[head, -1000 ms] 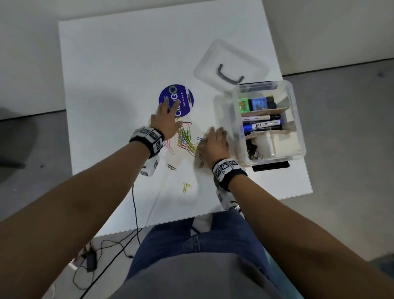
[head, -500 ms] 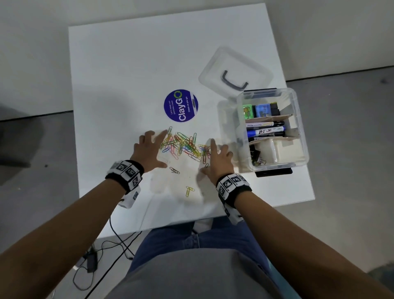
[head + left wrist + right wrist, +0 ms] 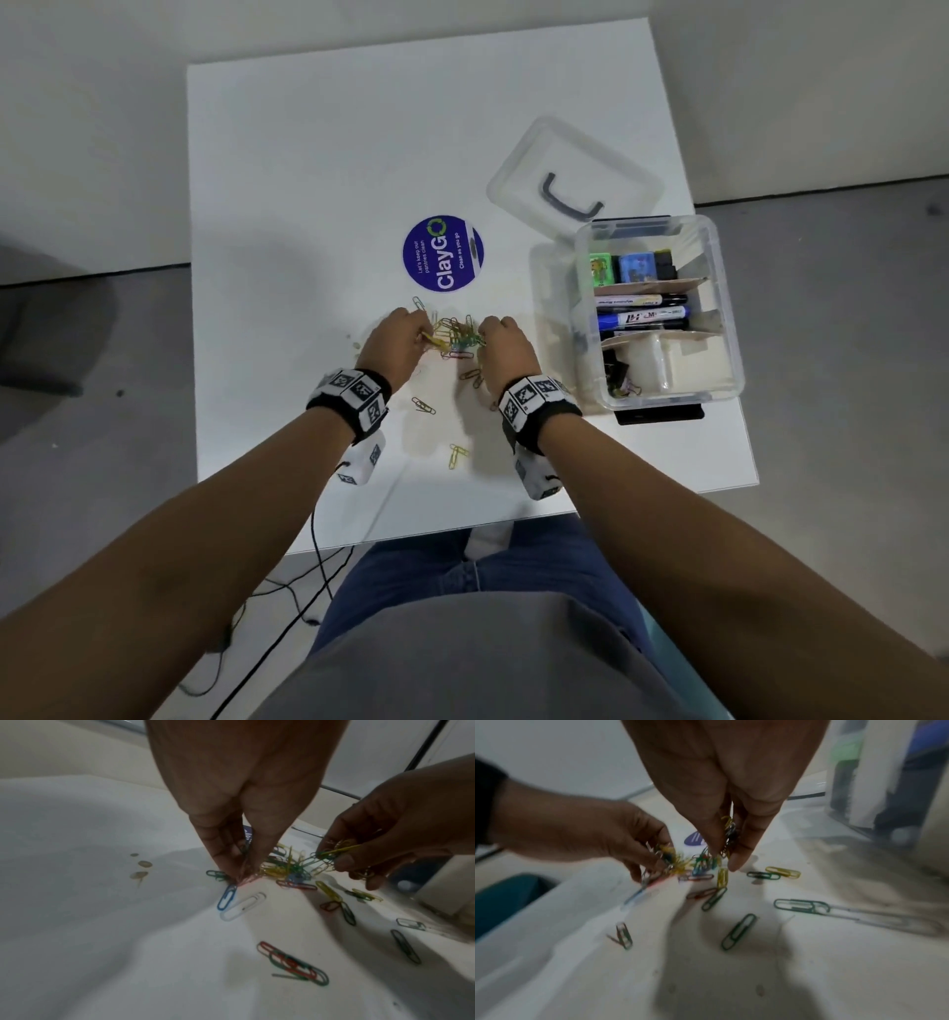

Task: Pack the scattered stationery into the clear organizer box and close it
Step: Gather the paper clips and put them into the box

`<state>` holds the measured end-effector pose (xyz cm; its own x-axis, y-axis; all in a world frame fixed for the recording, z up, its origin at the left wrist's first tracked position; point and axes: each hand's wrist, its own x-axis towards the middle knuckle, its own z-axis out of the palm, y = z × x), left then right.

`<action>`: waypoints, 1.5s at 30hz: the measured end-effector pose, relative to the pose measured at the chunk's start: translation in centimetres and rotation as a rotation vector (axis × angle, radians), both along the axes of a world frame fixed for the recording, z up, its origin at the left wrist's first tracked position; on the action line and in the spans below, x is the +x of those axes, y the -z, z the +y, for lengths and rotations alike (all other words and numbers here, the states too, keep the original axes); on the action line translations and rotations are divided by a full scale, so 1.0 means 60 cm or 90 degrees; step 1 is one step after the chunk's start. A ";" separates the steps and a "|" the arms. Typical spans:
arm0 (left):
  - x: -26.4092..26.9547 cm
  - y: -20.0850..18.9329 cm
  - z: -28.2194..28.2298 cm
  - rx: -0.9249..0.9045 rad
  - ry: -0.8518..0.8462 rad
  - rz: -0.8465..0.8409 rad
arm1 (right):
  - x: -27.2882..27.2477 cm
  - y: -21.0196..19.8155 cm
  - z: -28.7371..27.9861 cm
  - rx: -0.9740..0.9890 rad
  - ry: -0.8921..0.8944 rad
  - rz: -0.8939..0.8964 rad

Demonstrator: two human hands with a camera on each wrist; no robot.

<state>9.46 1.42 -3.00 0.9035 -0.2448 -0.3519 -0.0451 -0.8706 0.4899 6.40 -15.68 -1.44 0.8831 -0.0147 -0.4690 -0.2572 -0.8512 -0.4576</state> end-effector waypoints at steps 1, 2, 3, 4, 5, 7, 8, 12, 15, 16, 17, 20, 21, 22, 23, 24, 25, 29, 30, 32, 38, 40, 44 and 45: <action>-0.003 -0.006 0.004 -0.020 -0.019 0.002 | -0.003 -0.006 -0.007 0.016 0.030 -0.015; -0.006 -0.013 0.006 -0.045 -0.039 0.005 | -0.006 -0.013 -0.014 0.035 0.061 -0.033; -0.009 -0.023 0.007 -0.073 -0.058 0.007 | -0.010 -0.021 -0.022 0.060 0.089 -0.051; -0.013 -0.034 0.003 -0.101 -0.075 0.009 | -0.014 -0.030 -0.030 0.086 0.112 -0.068; -0.018 -0.047 -0.003 -0.130 -0.088 0.010 | -0.019 -0.039 -0.038 0.110 0.131 -0.083; -0.028 -0.075 -0.029 -0.196 -0.106 0.017 | -0.030 -0.059 -0.060 0.136 0.148 -0.125; -0.033 -0.090 -0.046 -0.228 -0.116 0.022 | -0.036 -0.070 -0.073 0.145 0.149 -0.151; -0.042 -0.156 -0.139 -0.339 -0.122 0.030 | -0.059 -0.122 -0.142 0.222 0.170 -0.243; -0.042 -0.191 -0.215 -0.387 -0.086 0.022 | -0.082 -0.162 -0.211 0.219 0.187 -0.294; -0.043 -0.200 -0.239 -0.394 -0.071 0.019 | -0.091 -0.174 -0.235 0.215 0.189 -0.303; -0.044 -0.207 -0.263 -0.397 -0.056 0.014 | -0.101 -0.183 -0.258 0.197 0.190 -0.310; -0.055 -0.216 -0.329 -0.377 -0.014 -0.005 | -0.128 -0.191 -0.317 0.134 0.210 -0.322; -0.060 -0.215 -0.351 -0.369 0.003 -0.010 | -0.135 -0.188 -0.333 0.112 0.218 -0.323; -0.065 -0.213 -0.371 -0.362 0.020 -0.012 | -0.141 -0.184 -0.346 0.089 0.223 -0.321; -0.071 -0.210 -0.391 -0.358 0.036 -0.013 | -0.146 -0.179 -0.357 0.067 0.225 -0.314; -0.075 -0.205 -0.409 -0.350 0.051 -0.013 | -0.149 -0.174 -0.364 0.043 0.221 -0.298; -0.079 -0.197 -0.425 -0.339 0.066 -0.009 | -0.151 -0.167 -0.370 0.016 0.214 -0.272; -0.089 -0.177 -0.461 -0.260 0.127 0.040 | -0.141 -0.141 -0.381 -0.043 0.199 -0.130; -0.090 -0.175 -0.463 -0.242 0.143 0.052 | -0.139 -0.139 -0.382 -0.040 0.199 -0.107; -0.089 -0.172 -0.458 -0.227 0.160 0.066 | -0.136 -0.138 -0.386 -0.026 0.199 -0.091; -0.064 -0.179 -0.360 -0.273 0.029 -0.005 | -0.133 -0.171 -0.340 0.043 0.162 -0.170; -0.058 -0.162 -0.298 -0.241 -0.041 -0.025 | -0.127 -0.176 -0.295 0.101 0.106 -0.185; -0.078 -0.093 -0.179 -0.113 -0.095 -0.047 | -0.122 -0.155 -0.170 0.124 -0.102 -0.070; -0.090 -0.077 -0.155 -0.080 -0.078 -0.036 | -0.124 -0.140 -0.140 0.104 -0.145 -0.021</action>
<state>4.06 -7.86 1.64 0.9468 -0.1710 -0.2726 0.0263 -0.8031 0.5952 -1.02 -24.07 6.97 0.8696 0.2598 -0.4199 -0.0500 -0.7997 -0.5983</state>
